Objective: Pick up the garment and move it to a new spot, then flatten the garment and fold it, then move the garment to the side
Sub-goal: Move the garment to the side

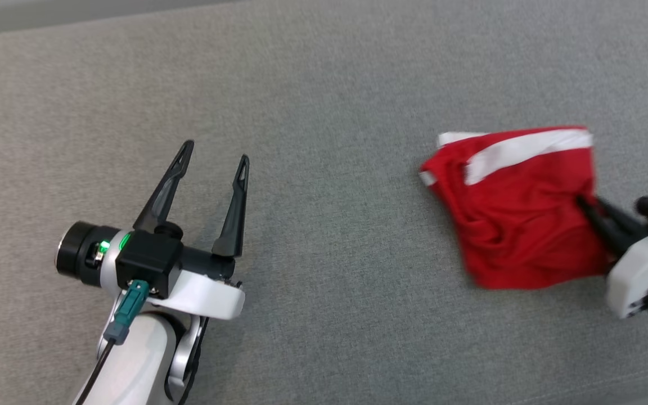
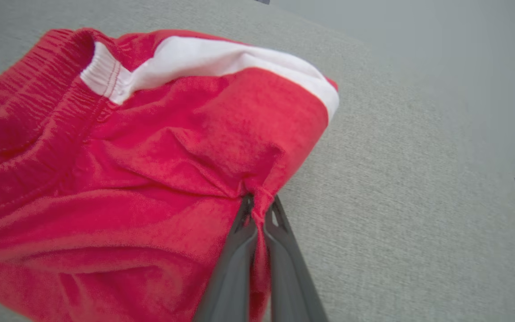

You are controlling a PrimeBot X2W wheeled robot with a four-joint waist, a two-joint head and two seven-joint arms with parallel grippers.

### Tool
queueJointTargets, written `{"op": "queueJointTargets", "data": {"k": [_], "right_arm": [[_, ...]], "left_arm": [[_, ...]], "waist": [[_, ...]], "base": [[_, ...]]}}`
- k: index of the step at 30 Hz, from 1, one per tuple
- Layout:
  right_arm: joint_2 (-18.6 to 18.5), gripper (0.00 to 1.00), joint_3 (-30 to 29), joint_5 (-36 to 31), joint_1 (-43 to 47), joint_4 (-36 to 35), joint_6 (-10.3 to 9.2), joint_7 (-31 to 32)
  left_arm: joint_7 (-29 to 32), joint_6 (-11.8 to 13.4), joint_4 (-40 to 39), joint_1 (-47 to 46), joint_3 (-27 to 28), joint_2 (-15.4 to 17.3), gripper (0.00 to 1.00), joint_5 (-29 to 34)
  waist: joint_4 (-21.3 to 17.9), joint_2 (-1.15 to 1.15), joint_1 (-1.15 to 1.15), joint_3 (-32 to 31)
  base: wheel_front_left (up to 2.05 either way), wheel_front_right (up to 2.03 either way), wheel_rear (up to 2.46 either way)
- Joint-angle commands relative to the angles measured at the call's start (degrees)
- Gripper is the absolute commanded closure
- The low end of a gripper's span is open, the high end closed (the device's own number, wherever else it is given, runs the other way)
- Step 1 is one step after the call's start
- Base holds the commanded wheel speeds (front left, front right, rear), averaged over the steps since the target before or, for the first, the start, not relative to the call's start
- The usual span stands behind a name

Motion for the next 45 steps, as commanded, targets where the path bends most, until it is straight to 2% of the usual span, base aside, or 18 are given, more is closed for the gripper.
{"op": "queueJointTargets", "data": {"k": [1, 5, 11, 17, 19, 21, 22, 23, 26, 30, 32, 39, 45], "right_arm": [[-2.0, 1.0, -0.1, -0.3, -1.7, 1.4, -0.03, -1.0], [-6.5, 1.0, -1.4, 0.0, -6.0, 7.7, -0.03, -4.3], [-9.8, 1.0, -4.8, -0.7, -13.5, 18.4, -0.02, -6.5], [-9.6, 1.0, -8.3, -0.7, -19.0, 28.2, -0.02, -7.9], [-8.4, 1.0, -9.3, -0.6, -20.1, 30.7, -0.02, -8.3], [-8.1, 0.65, -10.8, -1.1, -21.7, 32.9, -0.02, -8.8], [-7.6, 0.05, -11.3, -1.2, -22.2, 34.0, -0.02, -8.9], [-7.0, 0.0, -12.0, -1.3, -22.6, 34.8, -0.02, -9.0], [-6.0, 0.0, -13.2, -1.6, -23.3, 36.1, -0.02, -9.2], [-4.1, 0.0, -17.9, -2.5, -22.2, 35.6, -0.02, -9.2], [-2.3, 0.0, -23.1, -3.1, -20.0, 33.2, -0.02, -9.2], [4.3, 0.0, -35.9, -8.0, -11.0, 24.0, -0.02, -9.2], [11.3, 0.0, -42.5, -12.5, -2.7, 14.0, -0.02, -9.2]], "left_arm": [[0.2, -0.3, -0.6, -1.6, -0.1, 0.6, 0.0, 0.6], [1.2, -1.0, -2.3, -4.4, -1.5, 0.8, 0.0, 1.9], [2.5, -2.0, -4.8, -8.3, -3.6, 1.0, 0.0, 3.9], [3.8, -2.9, -6.5, -11.3, -5.3, 1.1, 0.0, 5.4], [4.3, -3.0, -7.0, -11.8, -5.7, 1.3, 0.0, 5.7], [4.7, -3.1, -7.6, -12.2, -6.0, 1.4, 0.0, 5.9], [4.9, -3.1, -7.8, -12.3, -6.0, 1.5, 0.0, 6.0], [5.1, -3.2, -8.0, -12.3, -6.1, 1.7, 0.0, 6.1], [5.4, -3.1, -8.3, -12.5, -6.2, 1.9, 0.0, 6.2], [5.6, -2.6, -8.2, -11.6, -6.1, 2.2, 0.0, 5.8], [5.4, -2.4, -7.5, -10.3, -6.0, 2.2, 0.0, 5.0], [4.5, -1.4, -5.7, -6.1, -4.9, 2.6, 0.0, 2.6], [3.5, -0.2, -4.2, -2.2, -3.7, 2.4, 0.0, 0.2]], "waist": [[-1.7, 0.0, 0.0, 2.8], [-1.9, 0.0, 0.0, 6.2], [-1.5, 0.0, 0.0, 10.7], [-0.6, 0.0, 0.0, 13.7], [-0.6, 0.0, 0.0, 14.3], [-0.6, 0.0, 0.0, 14.9], [-0.6, 0.0, 0.0, 15.1], [-0.7, 0.0, 0.0, 15.3], [-0.9, 0.0, 0.0, 15.6], [-1.6, 0.0, 0.0, 14.8], [-2.3, 0.0, 0.0, 12.9], [-4.1, 0.0, 0.0, 6.9], [-3.9, 0.0, 0.0, 1.5]], "base": [[0.0, 0.0, 0.0], [0.0, 0.0, 0.0], [0.0, 0.0, 0.0], [0.0, 0.0, 0.0], [0.0, 0.0, 0.0], [0.0, 0.0, 0.0], [0.0, 0.0, 0.0], [0.0, 0.0, 0.0], [0.0, 0.0, 0.0], [0.0, 0.0, 0.0], [0.0, 0.0, 0.0], [0.0, 0.0, 0.0], [0.0, 0.0, 0.0]]}}
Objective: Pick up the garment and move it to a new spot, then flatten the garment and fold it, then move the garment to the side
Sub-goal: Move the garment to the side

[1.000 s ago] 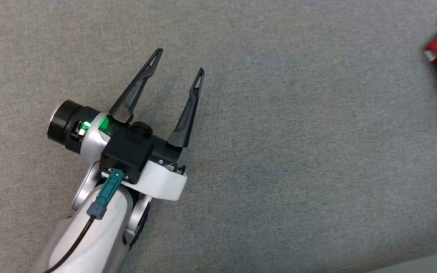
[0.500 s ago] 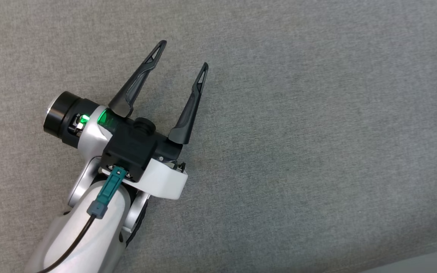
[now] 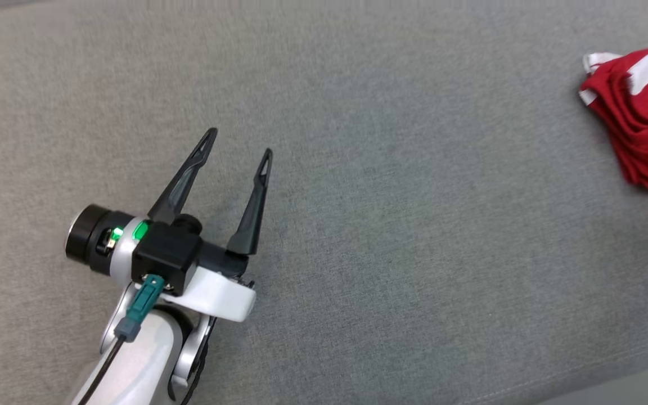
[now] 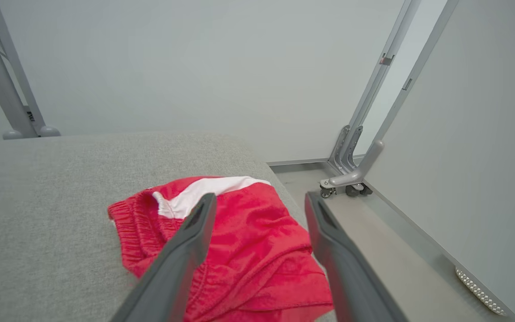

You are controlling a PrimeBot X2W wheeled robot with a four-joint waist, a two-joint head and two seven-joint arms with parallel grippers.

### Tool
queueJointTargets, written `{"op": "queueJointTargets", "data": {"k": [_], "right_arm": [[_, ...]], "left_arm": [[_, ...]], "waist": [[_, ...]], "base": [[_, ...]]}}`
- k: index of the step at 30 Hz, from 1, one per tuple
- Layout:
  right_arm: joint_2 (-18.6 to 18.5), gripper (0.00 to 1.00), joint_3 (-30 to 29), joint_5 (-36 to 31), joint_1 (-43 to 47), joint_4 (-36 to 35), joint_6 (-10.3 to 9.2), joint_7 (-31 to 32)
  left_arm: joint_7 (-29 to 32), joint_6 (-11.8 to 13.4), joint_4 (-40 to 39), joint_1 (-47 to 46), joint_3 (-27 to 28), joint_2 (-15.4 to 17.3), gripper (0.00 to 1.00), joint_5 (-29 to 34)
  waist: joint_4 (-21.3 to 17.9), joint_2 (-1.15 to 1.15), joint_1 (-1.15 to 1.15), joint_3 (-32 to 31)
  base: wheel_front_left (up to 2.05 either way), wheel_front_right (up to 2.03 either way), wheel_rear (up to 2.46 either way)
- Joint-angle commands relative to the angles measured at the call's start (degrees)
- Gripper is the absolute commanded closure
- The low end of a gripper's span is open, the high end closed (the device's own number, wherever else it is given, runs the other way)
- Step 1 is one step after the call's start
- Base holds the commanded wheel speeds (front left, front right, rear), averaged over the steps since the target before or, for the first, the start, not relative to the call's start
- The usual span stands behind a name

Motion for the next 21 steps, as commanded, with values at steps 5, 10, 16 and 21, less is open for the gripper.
{"op": "queueJointTargets", "data": {"k": [5, 10, 16, 21], "right_arm": [[6.0, 0.0, -2.3, -2.8, 7.3, -8.7, -0.01, -0.3], [10.7, 0.0, -1.3, -5.2, 12.7, -15.2, -0.01, -0.3], [14.4, 0.0, 2.2, -6.3, 17.9, -20.3, -0.01, 0.0], [15.6, 0.0, 4.2, -5.7, 21.7, -24.6, -0.01, 1.4]], "left_arm": [[-1.4, 1.5, 1.3, 3.7, 1.5, -0.4, 0.0, -2.3], [-2.9, 3.1, 3.0, 7.1, 3.0, -1.2, 0.0, -4.6], [-4.8, 5.0, 5.3, 11.7, 5.8, -1.4, 0.0, -7.3], [-5.7, 6.2, 6.6, 15.1, 8.0, -0.3, 0.0, -8.5]], "waist": [[1.7, 0.0, -0.01, -6.1], [4.5, 0.0, -0.01, -9.3], [8.4, 0.0, -0.01, -13.0], [11.0, 0.0, -0.01, -15.5]], "base": [[0.0, 0.0, 0.0], [0.0, 0.0, 0.0], [0.0, 0.0, 0.0], [0.0, 0.0, 0.0]]}}
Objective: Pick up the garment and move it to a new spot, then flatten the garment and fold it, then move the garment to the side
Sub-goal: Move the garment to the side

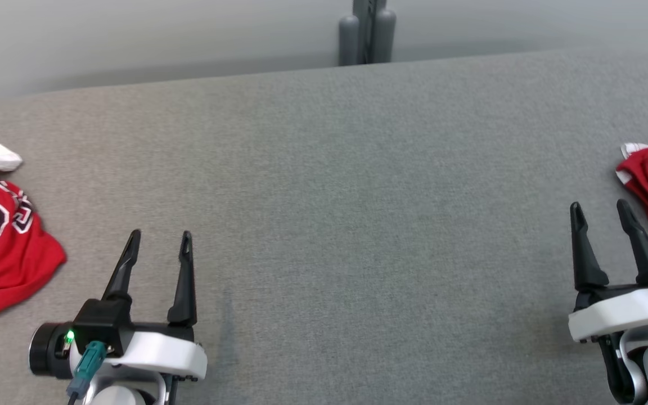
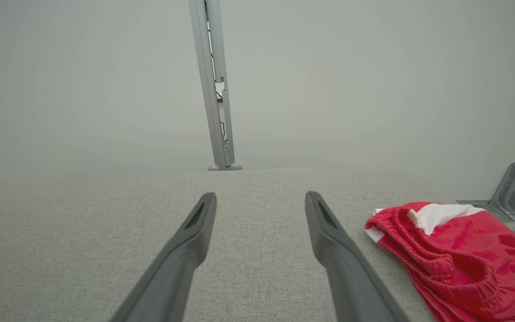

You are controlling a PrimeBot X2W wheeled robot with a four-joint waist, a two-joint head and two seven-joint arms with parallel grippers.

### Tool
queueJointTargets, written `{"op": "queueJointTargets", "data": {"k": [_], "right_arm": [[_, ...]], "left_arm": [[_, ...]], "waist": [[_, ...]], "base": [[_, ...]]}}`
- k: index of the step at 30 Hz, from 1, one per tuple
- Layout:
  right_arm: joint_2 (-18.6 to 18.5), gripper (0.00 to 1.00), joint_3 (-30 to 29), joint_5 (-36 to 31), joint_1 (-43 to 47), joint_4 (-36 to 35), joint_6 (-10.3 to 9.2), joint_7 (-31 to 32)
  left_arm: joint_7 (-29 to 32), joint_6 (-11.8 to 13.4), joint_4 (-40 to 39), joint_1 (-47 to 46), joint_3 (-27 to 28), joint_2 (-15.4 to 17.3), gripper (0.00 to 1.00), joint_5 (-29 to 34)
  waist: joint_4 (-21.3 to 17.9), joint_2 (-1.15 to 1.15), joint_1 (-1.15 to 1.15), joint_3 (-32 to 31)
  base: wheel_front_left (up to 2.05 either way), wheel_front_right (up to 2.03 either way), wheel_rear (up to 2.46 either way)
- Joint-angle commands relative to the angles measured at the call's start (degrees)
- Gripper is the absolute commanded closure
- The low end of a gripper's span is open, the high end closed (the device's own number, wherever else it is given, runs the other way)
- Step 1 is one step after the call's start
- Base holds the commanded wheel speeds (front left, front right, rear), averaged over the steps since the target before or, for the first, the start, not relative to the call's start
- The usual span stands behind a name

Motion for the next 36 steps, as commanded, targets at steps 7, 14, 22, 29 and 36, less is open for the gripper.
{"op": "queueJointTargets", "data": {"k": [7, 14, 22, 29, 36], "right_arm": [[0.5, 0.0, 0.9, -1.0, 4.9, -6.5, -0.01, 3.0], [1.6, 0.0, 0.3, -1.4, 9.6, -11.4, -0.01, 6.2], [2.6, 0.0, -0.6, -2.4, 14.7, -15.0, 0.0, 8.4], [3.2, 0.0, -1.2, -3.2, 16.7, -17.6, -0.01, 9.3], [3.2, 0.0, -1.2, -3.2, 16.8, -18.7, 0.0, 9.2]], "left_arm": [[-0.7, 0.9, 1.6, 3.4, 1.4, 1.0, 0.0, -1.2], [-0.4, 1.0, 2.7, 6.3, 1.7, 1.1, 0.0, -2.7], [0.4, 0.5, 2.8, 9.0, 1.4, 1.4, 0.0, -4.0], [0.8, 0.5, 2.1, 9.7, 1.2, 2.1, 0.0, -4.3], [0.9, 0.6, 1.8, 9.7, 1.0, 2.0, 0.0, -4.8]], "waist": [[2.9, 0.0, 0.0, -4.4], [2.7, 0.0, 0.0, -7.8], [2.6, 0.0, 0.0, -10.7], [2.6, 0.0, 0.0, -11.2], [2.7, 0.0, 0.0, -11.1]], "base": [[0.0, 0.0, 0.0], [0.0, 0.0, 0.0], [0.0, 0.0, 0.0], [0.0, 0.0, 0.0], [0.0, 0.0, 0.0]]}}
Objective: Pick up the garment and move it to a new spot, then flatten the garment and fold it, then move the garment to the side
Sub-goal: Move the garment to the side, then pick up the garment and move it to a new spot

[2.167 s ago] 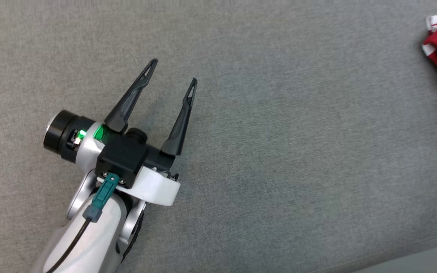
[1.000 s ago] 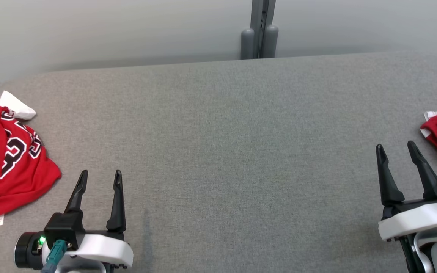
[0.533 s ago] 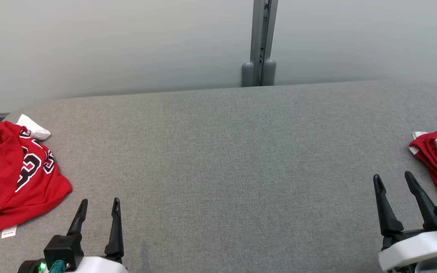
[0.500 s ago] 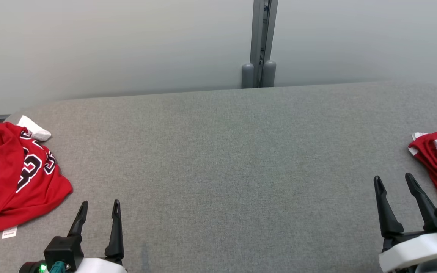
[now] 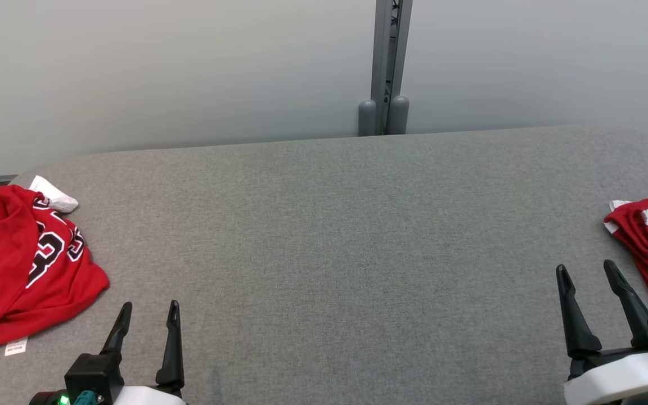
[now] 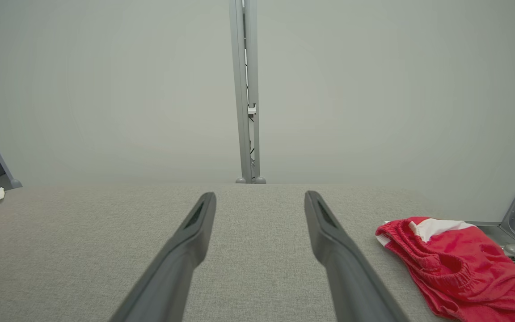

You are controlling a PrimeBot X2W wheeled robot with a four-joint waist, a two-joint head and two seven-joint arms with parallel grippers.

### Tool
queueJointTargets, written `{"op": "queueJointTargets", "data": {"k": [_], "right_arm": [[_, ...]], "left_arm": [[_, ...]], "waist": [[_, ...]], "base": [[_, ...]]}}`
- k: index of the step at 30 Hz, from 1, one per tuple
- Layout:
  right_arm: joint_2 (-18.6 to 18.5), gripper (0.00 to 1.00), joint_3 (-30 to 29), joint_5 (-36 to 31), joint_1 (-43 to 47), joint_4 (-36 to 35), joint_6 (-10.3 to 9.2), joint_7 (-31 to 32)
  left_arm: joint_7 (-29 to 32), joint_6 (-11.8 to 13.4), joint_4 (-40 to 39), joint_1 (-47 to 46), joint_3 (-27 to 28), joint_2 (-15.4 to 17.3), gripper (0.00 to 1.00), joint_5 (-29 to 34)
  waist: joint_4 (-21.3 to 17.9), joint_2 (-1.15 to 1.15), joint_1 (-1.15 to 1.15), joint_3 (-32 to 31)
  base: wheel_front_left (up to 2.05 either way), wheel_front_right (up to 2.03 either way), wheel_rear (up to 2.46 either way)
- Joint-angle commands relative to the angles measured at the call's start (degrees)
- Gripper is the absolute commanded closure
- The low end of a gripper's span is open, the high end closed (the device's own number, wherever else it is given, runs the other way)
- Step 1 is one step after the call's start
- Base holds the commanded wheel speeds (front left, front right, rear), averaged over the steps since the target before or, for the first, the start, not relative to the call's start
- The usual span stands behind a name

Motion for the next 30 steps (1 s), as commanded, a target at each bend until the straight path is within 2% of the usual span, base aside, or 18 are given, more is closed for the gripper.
{"op": "queueJointTargets", "data": {"k": [1, 13, 18, 22, 30], "right_arm": [[-0.2, 0.0, -0.1, 0.0, 0.4, -0.5, 0.0, -0.2], [0.0, 0.0, -0.3, 0.2, 0.5, -0.3, -0.01, -0.3], [0.2, 0.0, -1.0, -0.1, 0.7, -0.8, 0.0, -0.1], [0.4, 0.0, -1.0, -0.1, 1.2, -1.7, 0.0, 0.0], [0.6, 0.0, 0.6, 0.4, 0.5, -2.9, 0.0, 0.4]], "left_arm": [[0.0, 0.0, -0.1, 0.1, 0.0, 0.3, 0.0, -0.3], [-0.3, 0.5, 0.2, -0.6, -0.2, 0.4, 0.0, -0.5], [-0.6, 0.4, 0.4, -1.4, -0.2, 0.2, 0.0, -0.8], [-0.6, 0.4, 0.4, -2.2, -0.3, 0.3, 0.0, -0.7], [-1.1, 0.3, 0.8, -4.7, 0.3, 0.9, 0.0, -0.7]], "waist": [[0.0, -0.01, 0.0, 0.0], [0.4, -0.01, 0.0, 0.2], [2.2, -0.01, 0.0, 0.2], [5.5, -0.01, 0.0, 0.3], [17.3, -0.01, 0.0, 0.7]], "base": [[0.0, 0.0, 0.0], [0.0, 0.0, 0.0], [0.0, 0.0, 0.0], [0.0, 0.0, 0.0], [0.0, 0.0, 0.0]]}}
